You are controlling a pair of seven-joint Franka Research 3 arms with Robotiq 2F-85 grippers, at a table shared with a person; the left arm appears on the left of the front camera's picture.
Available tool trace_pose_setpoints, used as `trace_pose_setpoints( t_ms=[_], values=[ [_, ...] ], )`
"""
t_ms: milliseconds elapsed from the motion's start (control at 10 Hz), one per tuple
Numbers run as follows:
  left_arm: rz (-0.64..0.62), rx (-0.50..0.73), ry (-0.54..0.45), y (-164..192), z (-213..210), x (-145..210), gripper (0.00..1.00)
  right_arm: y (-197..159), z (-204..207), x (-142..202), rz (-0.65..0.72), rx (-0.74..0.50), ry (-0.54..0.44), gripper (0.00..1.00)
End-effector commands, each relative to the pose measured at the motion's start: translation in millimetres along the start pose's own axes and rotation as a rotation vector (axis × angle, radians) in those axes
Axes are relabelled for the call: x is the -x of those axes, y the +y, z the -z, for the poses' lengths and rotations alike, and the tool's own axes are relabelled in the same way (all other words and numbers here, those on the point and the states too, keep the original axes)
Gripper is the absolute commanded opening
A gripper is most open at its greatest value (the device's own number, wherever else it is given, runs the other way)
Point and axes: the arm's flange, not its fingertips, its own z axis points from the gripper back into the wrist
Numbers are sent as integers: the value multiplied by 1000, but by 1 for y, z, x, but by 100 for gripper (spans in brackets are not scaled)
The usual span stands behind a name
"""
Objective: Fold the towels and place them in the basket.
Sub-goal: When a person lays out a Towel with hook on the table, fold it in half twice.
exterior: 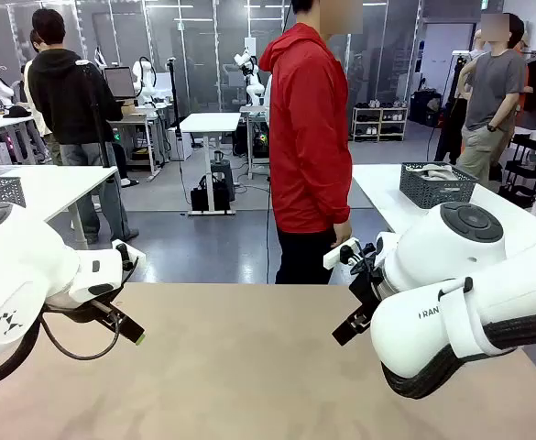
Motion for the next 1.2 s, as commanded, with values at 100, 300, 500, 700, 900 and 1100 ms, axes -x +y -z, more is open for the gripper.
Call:
trace_pose_setpoints(
  t_ms=[100, 300, 500, 700, 900, 1100],
  values=[
    [0, 0, 0, 0, 0, 0, 100, 0, 0, 0, 0, 0, 0, 100],
    [0, 0, 0, 0, 0, 0, 100, 0, 0, 0, 0, 0, 0, 100],
    [0, 0, 0, 0, 0, 0, 100, 0, 0, 0, 0, 0, 0, 100],
    [0, 0, 0, 0, 0, 0, 100, 0, 0, 0, 0, 0, 0, 100],
    [0, 0, 0, 0, 0, 0, 100, 0, 0, 0, 0, 0, 0, 100],
    [68, 7, -10, -2, -4, -9, 100, -3, -7, -4, -75, -20, -25, 100]
  ],
)
